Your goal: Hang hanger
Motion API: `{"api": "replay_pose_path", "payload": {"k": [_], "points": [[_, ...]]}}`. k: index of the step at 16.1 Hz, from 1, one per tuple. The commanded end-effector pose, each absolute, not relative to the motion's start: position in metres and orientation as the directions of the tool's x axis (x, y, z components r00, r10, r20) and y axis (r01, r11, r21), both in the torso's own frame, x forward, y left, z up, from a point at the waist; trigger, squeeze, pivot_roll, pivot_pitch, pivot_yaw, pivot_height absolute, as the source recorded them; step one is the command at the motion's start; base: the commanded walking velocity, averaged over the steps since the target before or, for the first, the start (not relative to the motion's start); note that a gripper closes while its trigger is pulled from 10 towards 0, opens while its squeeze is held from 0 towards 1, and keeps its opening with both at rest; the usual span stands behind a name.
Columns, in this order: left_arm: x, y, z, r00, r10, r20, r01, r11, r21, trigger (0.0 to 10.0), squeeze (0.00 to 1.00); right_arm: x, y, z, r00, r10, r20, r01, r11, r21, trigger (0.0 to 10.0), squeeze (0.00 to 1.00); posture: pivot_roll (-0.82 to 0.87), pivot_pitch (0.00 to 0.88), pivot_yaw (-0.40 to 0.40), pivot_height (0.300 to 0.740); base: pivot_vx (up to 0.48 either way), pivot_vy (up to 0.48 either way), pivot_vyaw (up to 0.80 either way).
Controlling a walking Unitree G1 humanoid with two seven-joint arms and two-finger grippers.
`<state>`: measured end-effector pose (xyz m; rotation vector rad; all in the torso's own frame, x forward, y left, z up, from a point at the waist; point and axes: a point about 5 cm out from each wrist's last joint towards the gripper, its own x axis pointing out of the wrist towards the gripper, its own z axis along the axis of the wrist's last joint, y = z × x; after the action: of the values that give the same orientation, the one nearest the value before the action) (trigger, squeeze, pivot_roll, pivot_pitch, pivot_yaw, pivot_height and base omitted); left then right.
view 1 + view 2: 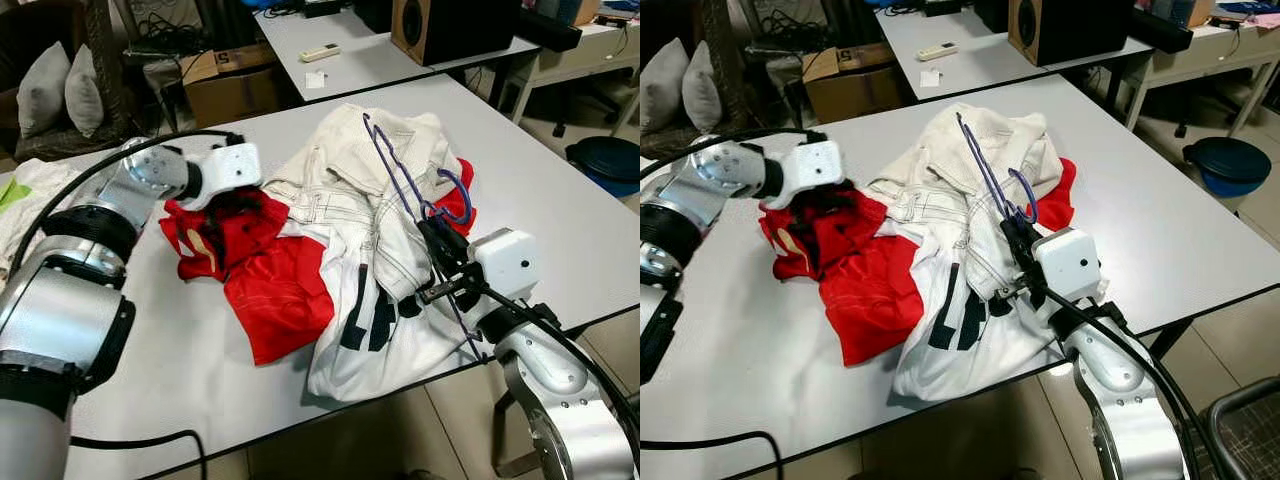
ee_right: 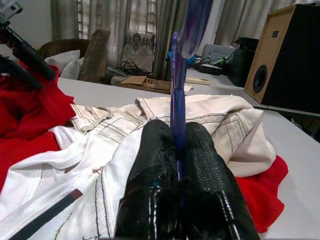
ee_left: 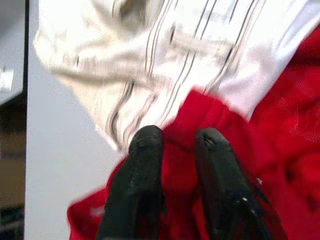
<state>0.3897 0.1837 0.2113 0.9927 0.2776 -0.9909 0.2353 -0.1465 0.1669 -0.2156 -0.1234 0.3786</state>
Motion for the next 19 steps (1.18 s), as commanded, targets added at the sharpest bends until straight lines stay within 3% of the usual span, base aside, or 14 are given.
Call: {"api": "replay_pose_path", "payload": {"k": [1, 5, 6, 7, 8, 15, 19], "points": [[0.389, 0.186, 0.217, 0.560, -0.587, -0.584, 0.792, 0.172, 0.586, 0.0, 0.00, 0.233, -0.144, 0.169, 0.915, 0.396, 0.079, -0.371, 0.901, -0.223, 10.0, 0.00, 0.01, 0.000, 0.128, 0.740, 0.000, 0.000, 0.00], [0.386, 0.181, 0.213, 0.529, -0.602, -0.598, 0.788, 0.087, 0.610, 0.0, 0.00, 0.232, -0.144, 0.168, 0.914, 0.399, 0.076, -0.374, 0.900, -0.223, 10.0, 0.00, 0.00, 0.000, 0.129, 0.740, 0.000, 0.000, 0.00], [0.386, 0.183, 0.207, 0.535, -0.561, -0.631, 0.785, 0.055, 0.617, 10.0, 0.00, 0.232, -0.144, 0.168, 0.914, 0.399, 0.076, -0.375, 0.900, -0.223, 10.0, 0.00, 0.00, 0.000, 0.129, 0.740, 0.000, 0.000, 0.00], [0.386, 0.183, 0.206, 0.531, -0.568, -0.628, 0.790, 0.065, 0.609, 10.0, 0.00, 0.232, -0.144, 0.168, 0.914, 0.399, 0.076, -0.374, 0.900, -0.223, 10.0, 0.00, 0.00, 0.000, 0.129, 0.740, 0.000, 0.000, 0.00], [0.385, 0.181, 0.206, 0.513, -0.592, -0.621, 0.805, 0.081, 0.588, 10.0, 1.00, 0.232, -0.144, 0.169, 0.914, 0.398, 0.076, -0.373, 0.901, -0.222, 10.0, 0.00, 0.00, 0.000, 0.128, 0.740, 0.000, 0.000, 0.00], [0.391, 0.173, 0.206, 0.560, -0.598, -0.573, 0.782, 0.152, 0.605, 10.0, 1.00, 0.233, -0.144, 0.169, 0.912, 0.404, 0.074, -0.380, 0.898, -0.221, 10.0, 0.00, 0.00, 0.000, 0.121, 0.740, 0.000, 0.000, 0.00], [0.392, 0.174, 0.202, 0.591, -0.535, -0.603, 0.763, 0.129, 0.633, 10.0, 1.00, 0.233, -0.144, 0.169, 0.910, 0.408, 0.071, -0.384, 0.897, -0.220, 10.0, 0.00, -0.01, 0.000, 0.125, 0.740, 0.000, 0.000, 0.00]]}}
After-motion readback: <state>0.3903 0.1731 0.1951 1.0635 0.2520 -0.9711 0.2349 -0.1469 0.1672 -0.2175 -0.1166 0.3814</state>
